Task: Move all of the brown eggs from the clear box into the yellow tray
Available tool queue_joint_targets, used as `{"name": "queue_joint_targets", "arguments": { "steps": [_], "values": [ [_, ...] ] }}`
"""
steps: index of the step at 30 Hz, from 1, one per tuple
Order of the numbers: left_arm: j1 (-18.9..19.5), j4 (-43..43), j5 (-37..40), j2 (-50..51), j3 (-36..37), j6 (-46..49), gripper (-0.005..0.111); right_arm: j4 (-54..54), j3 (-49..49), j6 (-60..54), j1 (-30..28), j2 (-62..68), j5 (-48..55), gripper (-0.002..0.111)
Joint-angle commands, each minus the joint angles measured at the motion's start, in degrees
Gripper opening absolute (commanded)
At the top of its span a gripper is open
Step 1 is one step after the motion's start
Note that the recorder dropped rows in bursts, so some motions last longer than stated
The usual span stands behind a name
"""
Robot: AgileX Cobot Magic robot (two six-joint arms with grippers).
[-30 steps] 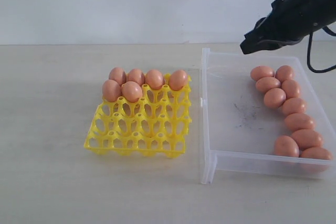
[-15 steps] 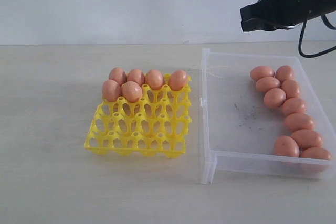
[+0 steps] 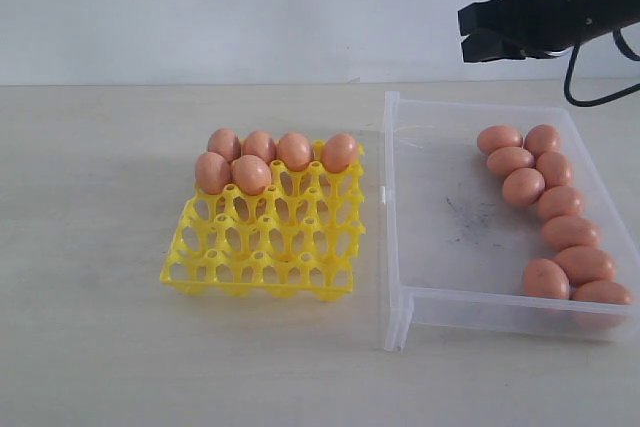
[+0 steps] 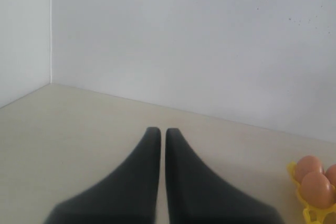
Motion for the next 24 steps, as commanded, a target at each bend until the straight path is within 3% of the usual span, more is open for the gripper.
{"name": "queue_joint_targets", "arguments": {
  "steps": [1, 6, 10, 16, 24],
  "values": [
    [0.09, -0.51, -0.66, -0.14, -0.04, -0.51, 0.004, -1.87, -0.21, 0.54, -0.25, 0.05, 1.97, 0.016],
    [0.09, -0.51, -0.66, -0.14, -0.04, -0.51, 0.004, -3.51, -0.21, 3.72, -0.25, 0.05, 2.92, 0.016],
    [0.09, -0.51, -0.66, -0.14, -0.04, -0.51, 0.004, -8.09, -0.21, 16.65, -0.34, 0.05, 4.59, 0.018],
    [0.09, -0.51, -0.54, -0.14, -0.04, -0.51, 0.004, -14.34, -0.21, 24.72, -0.34, 0.05, 8.67, 0.049],
    [0.09, -0.51, -0.54, -0.14, -0.04, -0.51, 0.004, -17.01, -0.21, 24.61, -0.34, 0.05, 9.18, 0.051]
  ]
}}
